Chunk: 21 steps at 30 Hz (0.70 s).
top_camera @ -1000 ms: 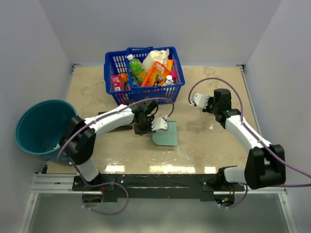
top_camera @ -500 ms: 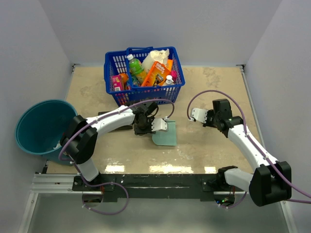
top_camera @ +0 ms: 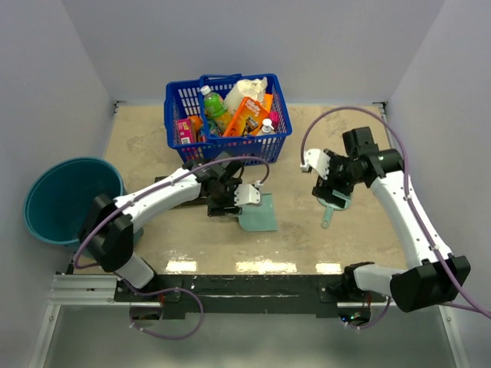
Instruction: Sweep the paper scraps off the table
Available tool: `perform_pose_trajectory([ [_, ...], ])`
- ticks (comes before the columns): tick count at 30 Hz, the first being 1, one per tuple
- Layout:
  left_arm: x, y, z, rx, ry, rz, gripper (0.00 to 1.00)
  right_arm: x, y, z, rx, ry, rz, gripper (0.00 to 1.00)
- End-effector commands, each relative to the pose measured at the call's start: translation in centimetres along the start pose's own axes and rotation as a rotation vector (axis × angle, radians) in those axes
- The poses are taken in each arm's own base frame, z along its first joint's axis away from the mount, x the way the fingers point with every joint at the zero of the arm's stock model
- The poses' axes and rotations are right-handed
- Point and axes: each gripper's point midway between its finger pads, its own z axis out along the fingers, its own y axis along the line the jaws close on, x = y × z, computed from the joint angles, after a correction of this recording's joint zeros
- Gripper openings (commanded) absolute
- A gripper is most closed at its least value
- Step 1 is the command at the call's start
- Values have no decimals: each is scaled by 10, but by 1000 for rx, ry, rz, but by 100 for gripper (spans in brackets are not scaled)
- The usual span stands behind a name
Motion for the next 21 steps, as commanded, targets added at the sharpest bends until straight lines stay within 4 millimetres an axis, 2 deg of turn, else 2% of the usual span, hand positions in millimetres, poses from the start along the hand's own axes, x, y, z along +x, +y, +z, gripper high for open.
perform_pose_trajectory([
  [1,-24,20,-50,-106,-130,-9,67,-54,11,-38,-102,-184,174,98],
  [2,-26,23,-55,-120,-143,-26,67,-61,-2,-40,-52,-198,234,99],
  [3,-27,28,-60,-133,-159,-48,67,-71,-16,-40,-15,-217,391,98],
  [4,-32,37,-71,-158,-201,-103,68,-83,-38,-41,58,-262,446,99],
  [5,-34,44,-78,-179,-229,-140,68,-70,-64,-41,206,-202,563,99],
  [6,-40,53,-88,-205,-280,-173,69,-71,-82,-39,271,-201,667,98],
  [7,-37,68,-102,-249,-316,-246,69,-74,-96,-40,330,-222,805,99],
  [8,-35,77,-111,-285,-335,-285,100,-75,-106,-42,370,-226,846,99],
  [9,-27,100,-123,-388,-348,-342,100,-76,-117,-45,414,-234,882,99],
  [12,-12,124,-148,-542,-393,-458,100,-82,-138,-60,500,-271,918,99],
  [18,6,149,-177,-653,-451,-611,100,-96,-171,-84,614,-353,918,98],
  [20,4,161,-192,-695,-489,-644,100,-106,-184,-101,663,-412,901,99],
  [21,6,174,-210,-765,-507,-670,100,-109,-191,-111,697,-434,890,99],
])
